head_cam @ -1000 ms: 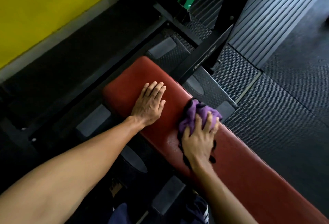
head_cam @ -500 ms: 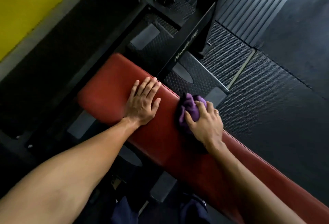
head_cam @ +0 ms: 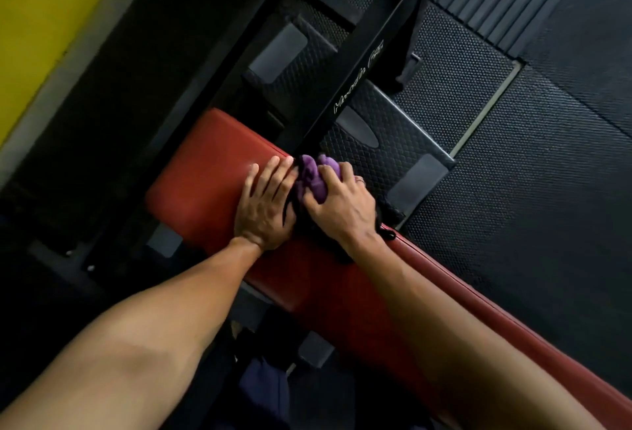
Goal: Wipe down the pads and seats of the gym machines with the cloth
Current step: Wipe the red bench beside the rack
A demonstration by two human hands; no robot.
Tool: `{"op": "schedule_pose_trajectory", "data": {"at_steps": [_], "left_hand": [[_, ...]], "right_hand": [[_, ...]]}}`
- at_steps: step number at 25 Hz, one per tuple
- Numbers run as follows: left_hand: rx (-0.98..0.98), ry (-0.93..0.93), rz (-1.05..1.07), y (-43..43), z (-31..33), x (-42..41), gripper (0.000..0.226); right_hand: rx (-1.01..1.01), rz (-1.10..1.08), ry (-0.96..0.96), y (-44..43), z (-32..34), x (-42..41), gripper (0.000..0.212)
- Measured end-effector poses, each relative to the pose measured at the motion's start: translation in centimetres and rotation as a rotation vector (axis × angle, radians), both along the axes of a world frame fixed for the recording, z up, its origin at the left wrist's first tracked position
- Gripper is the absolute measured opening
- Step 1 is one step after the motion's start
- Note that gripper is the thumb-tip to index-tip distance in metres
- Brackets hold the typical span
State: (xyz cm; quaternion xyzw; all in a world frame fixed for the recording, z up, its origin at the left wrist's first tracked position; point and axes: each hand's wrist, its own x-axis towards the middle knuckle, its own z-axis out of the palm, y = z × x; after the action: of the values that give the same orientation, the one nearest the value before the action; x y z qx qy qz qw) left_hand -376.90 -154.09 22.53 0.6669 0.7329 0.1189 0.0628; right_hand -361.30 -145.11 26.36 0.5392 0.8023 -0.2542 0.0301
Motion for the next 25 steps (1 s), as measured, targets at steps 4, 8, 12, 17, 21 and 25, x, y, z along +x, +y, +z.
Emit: {"op": "schedule_pose_trajectory", "data": {"at_steps": [4,8,12,17,21,25], "left_hand": [[-0.039,-0.005,0.0,0.2,0.6,0.2,0.062],[-0.069,-0.011,0.0,0.0,0.8,0.2,0.064],[-0.05,0.021,-0.021,-0.3,0.3,0.1,0.06],[-0.001,-0.002,-0.034,-0.2,0.2,-0.2,0.062],[0.034,-0.006,-0.023,-0.4,0.1,0.3,0.063],[0.052,0.02,-0.046,-0.5,-0.8,-0.3,0.061]], "right_hand": [[0.022,-0.115,-0.077,-2.5,0.7,10.0,0.053],[0.101,-0.316,-0.071,-3.4,-0.2,7.0,0.049],[0.155,-0.304,-0.037,-2.7,-0.5,-1.5,0.049],[0.307,-0.334,-0.064,-6.5,-0.2,7.9,0.043],[0.297,-0.588,-0.164,-7.7,-0.7,7.0,0.049],[0.281,-0.547,-0.056,-7.8,-1.0,-2.1,0.056]]}}
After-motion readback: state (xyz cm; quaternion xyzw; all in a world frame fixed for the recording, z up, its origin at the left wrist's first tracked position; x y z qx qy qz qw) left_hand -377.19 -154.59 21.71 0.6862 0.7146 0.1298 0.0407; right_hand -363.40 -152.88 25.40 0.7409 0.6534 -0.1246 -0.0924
